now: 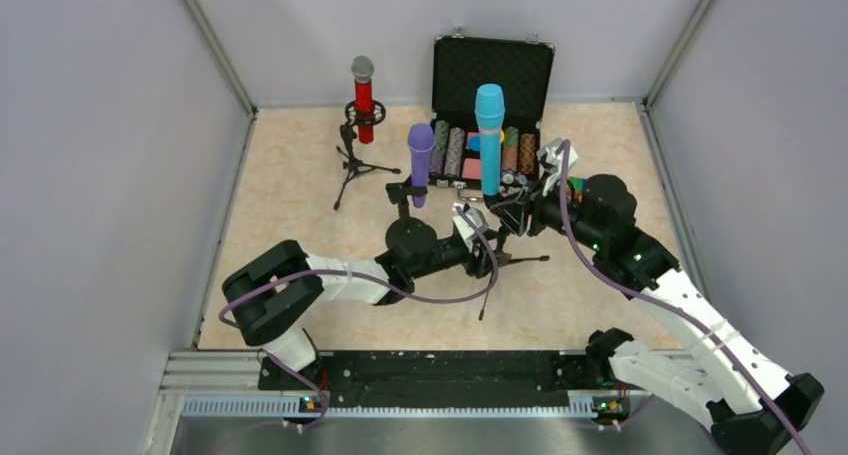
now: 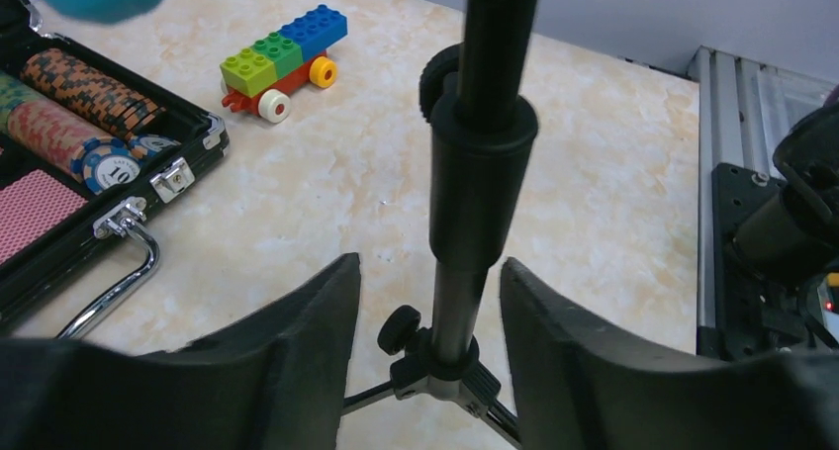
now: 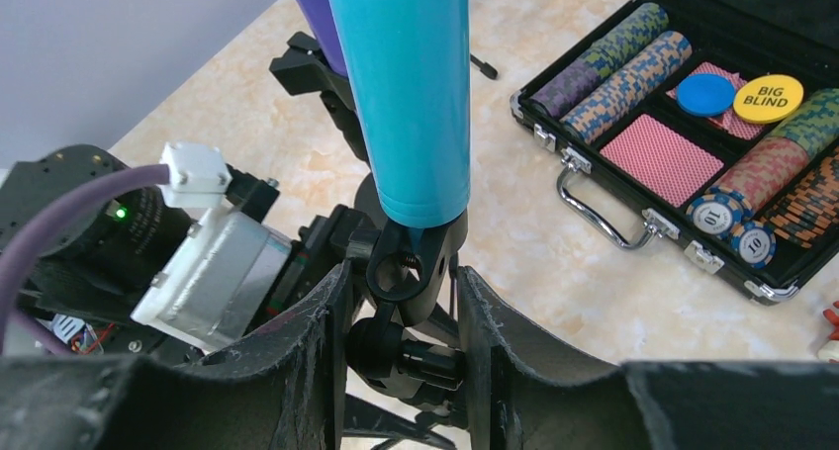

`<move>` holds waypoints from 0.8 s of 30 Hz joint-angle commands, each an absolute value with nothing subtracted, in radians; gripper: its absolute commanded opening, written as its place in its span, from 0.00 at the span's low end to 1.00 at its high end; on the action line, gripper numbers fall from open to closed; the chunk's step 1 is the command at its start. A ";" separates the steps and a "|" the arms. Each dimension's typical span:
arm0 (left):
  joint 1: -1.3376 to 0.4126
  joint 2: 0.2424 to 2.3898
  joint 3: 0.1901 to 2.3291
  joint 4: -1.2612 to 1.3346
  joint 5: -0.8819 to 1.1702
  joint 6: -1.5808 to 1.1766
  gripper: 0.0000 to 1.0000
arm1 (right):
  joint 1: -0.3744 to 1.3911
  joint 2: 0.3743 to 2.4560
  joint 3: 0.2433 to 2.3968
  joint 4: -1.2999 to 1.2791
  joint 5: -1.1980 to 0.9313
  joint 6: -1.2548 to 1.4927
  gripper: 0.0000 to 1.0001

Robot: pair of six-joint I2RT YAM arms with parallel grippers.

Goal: Attach the microphones to the stand

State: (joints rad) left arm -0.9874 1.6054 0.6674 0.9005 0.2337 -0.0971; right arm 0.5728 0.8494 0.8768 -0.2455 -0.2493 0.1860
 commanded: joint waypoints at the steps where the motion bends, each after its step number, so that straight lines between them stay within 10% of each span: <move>1: -0.994 1.646 0.705 1.073 0.182 -0.090 0.51 | 0.566 0.811 0.890 -0.093 -0.244 0.215 0.00; 8: -0.994 1.680 0.708 1.070 0.202 -0.084 0.00 | 0.566 0.804 0.899 -0.088 -0.234 0.214 0.00; 24: -0.994 1.756 0.673 1.105 0.179 -0.085 0.00 | 0.566 0.789 0.949 -0.056 -0.223 0.172 0.00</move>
